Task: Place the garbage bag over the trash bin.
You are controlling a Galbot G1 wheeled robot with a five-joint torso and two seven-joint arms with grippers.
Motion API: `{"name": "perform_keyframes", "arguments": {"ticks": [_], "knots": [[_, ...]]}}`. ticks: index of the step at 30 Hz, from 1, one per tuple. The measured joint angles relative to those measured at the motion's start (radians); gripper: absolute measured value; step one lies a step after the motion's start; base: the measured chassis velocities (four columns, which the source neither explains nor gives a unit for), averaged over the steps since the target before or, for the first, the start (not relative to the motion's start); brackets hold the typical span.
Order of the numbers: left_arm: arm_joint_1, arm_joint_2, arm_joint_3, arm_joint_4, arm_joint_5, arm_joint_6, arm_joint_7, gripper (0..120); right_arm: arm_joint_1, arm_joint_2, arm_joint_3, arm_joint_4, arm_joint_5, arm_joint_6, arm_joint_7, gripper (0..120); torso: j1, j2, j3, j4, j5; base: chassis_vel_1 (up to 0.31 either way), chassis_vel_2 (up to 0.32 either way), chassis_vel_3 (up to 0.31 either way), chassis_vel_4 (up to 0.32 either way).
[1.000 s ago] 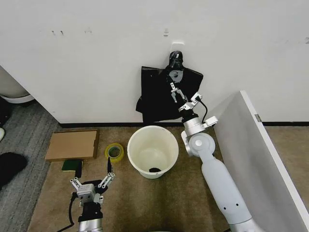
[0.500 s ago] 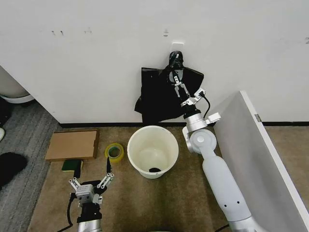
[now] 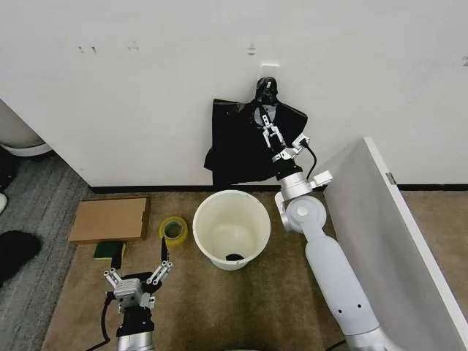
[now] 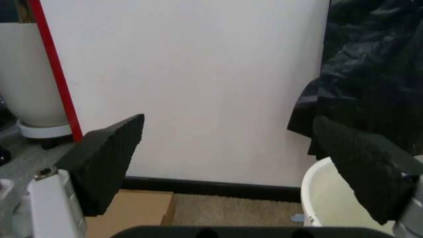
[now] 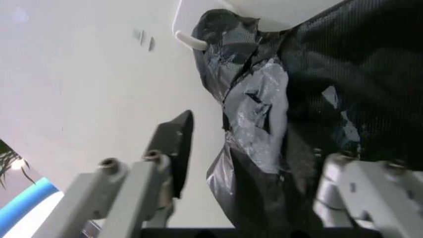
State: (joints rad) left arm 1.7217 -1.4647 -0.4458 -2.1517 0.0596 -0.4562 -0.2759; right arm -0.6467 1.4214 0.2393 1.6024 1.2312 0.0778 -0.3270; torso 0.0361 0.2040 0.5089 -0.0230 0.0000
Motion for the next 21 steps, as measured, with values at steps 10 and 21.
{"name": "perform_keyframes", "arguments": {"ticks": [10, 21], "knots": [[0.000, -0.003, 0.002, -0.005, 0.000, 0.001, 0.000, 100, -0.007, -0.002, 0.000, 0.006, -0.028, 0.001, 0.014, 8, 0.000, 0.000, 0.000, 0.0000, 0.0000, 0.000, 0.000, 0.000, 0.000], [-0.001, -0.005, 0.005, -0.008, 0.001, 0.002, -0.001, 100, -0.031, -0.023, 0.000, 0.050, -0.047, 0.003, 0.036, 0, 0.000, 0.000, 0.000, 0.0001, 0.0000, 0.000, 0.000, 0.000, 0.000]]}}
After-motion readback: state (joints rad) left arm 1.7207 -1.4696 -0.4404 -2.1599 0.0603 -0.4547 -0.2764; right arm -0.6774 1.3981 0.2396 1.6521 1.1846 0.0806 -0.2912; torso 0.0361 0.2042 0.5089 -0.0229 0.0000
